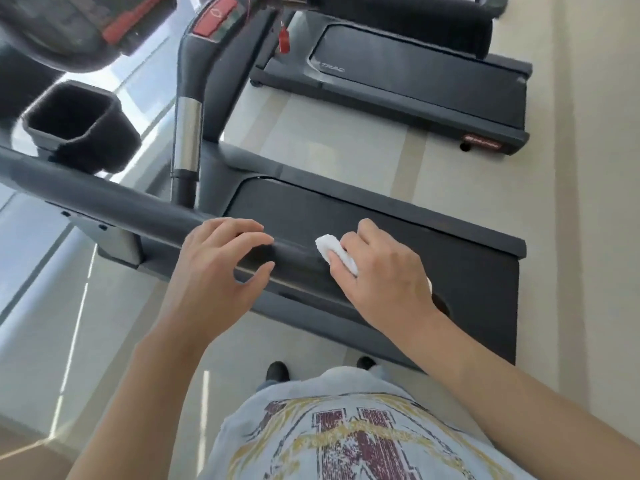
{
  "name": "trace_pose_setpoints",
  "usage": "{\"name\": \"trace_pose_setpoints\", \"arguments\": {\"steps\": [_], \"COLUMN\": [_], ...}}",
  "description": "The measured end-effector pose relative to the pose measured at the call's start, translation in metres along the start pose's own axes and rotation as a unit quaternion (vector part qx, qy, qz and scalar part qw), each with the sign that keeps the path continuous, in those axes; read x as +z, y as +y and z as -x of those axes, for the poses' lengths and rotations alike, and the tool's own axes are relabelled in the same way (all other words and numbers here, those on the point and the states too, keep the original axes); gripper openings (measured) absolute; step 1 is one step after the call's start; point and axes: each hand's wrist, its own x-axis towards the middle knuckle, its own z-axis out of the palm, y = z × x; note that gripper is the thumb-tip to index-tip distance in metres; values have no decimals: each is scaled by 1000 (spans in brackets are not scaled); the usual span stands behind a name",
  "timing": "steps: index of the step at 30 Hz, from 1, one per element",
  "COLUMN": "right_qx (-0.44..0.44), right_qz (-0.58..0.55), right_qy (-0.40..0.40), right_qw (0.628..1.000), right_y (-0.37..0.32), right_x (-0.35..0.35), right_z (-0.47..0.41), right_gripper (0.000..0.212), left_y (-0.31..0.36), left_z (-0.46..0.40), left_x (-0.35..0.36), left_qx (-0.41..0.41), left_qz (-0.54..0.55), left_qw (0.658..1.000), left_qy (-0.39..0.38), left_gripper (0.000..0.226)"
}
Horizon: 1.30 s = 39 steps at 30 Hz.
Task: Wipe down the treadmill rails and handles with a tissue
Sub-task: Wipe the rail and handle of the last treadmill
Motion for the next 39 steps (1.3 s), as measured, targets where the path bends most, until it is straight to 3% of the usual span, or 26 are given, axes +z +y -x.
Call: {"name": "trace_pose_setpoints", "arguments": {"steps": [4, 8, 12, 17, 23, 29, 34, 39], "right_qx": [12, 52, 67, 185, 346, 260, 228, 212], "right_qz": [22, -28, -17, 56, -40, 16, -146, -225], "right_qy": [27, 19, 16, 26, -19, -176, -278, -289], "right_qw": [999, 998, 997, 981, 937, 949, 922, 906], "right_y": [-64, -92, -69, -10, 28, -2, -5, 31], "right_x": [40, 60, 41, -5, -36, -11, 4, -16], "right_z": [-37, -60, -37, 10, 41, -10, -41, -22], "right_gripper": [43, 31, 37, 49, 51, 49, 43, 49], "left_y": [-22, -30, -36, -16, 8, 23, 47, 82], "left_z": [-3, -3, -5, -11, -11, -7, -5, -14], "left_x": [-6, -9, -8, 10, 30, 32, 28, 33], "left_qx": [5, -4, 53, 116, 133, 104, 73, 81], "left_qz": [20, 48, 26, 51, 84, 67, 43, 38], "left_qw": [1000, 998, 998, 991, 987, 991, 993, 988], "left_qy": [-17, -27, -32, -49, -40, -45, -88, -127], "left_gripper": [36, 48, 40, 31, 30, 35, 43, 42]}}
